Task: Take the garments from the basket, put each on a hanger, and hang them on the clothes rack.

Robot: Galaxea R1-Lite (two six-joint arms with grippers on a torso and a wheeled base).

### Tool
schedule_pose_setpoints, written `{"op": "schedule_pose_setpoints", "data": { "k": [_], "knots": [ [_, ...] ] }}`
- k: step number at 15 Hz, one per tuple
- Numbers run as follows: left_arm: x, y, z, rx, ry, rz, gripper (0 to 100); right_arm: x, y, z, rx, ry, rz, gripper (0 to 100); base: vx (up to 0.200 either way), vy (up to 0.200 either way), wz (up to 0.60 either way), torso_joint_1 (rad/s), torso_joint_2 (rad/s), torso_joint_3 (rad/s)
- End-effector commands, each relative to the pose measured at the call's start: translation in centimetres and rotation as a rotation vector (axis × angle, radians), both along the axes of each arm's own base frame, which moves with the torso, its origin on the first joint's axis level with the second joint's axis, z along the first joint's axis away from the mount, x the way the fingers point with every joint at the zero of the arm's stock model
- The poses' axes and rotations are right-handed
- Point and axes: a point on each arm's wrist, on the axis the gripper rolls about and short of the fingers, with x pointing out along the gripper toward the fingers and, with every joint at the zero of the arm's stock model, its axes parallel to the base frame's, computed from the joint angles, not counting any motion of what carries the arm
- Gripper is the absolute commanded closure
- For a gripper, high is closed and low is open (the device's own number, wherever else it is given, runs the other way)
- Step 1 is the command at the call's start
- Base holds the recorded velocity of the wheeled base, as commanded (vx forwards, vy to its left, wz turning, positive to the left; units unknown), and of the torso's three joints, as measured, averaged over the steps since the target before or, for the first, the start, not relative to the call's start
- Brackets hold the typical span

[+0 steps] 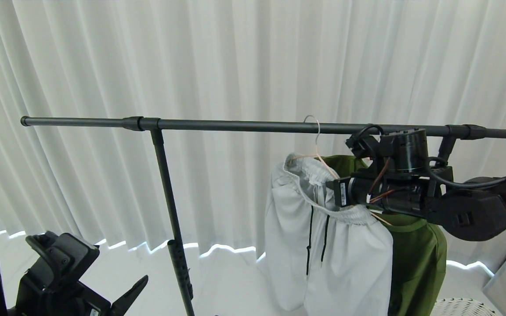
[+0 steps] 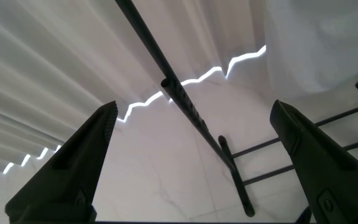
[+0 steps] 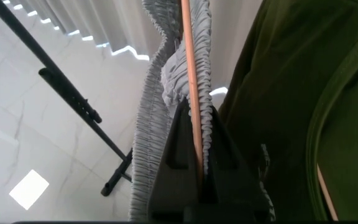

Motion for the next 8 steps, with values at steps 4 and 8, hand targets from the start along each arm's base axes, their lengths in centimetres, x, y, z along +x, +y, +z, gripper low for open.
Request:
{"op": "schedule_pose_setpoints", "data": {
  "k": [4,8],
  "knots": [
    [-0.02,0.00,0.01,-0.001,-0.001,-0.001,0,0.56,0.36,-0.30,-0.004,0.001,-0.005,100,0.000,0.000,0.00,0.000,0.00,0.000],
    [-0.12,0.05,0.07,-0.002,-0.007,0.001,0,0.62,0.30,-0.39,-0.013,0.004,-0.017,0,0.000,0.000,0.00,0.000,0.00,0.000]
  ]
}}
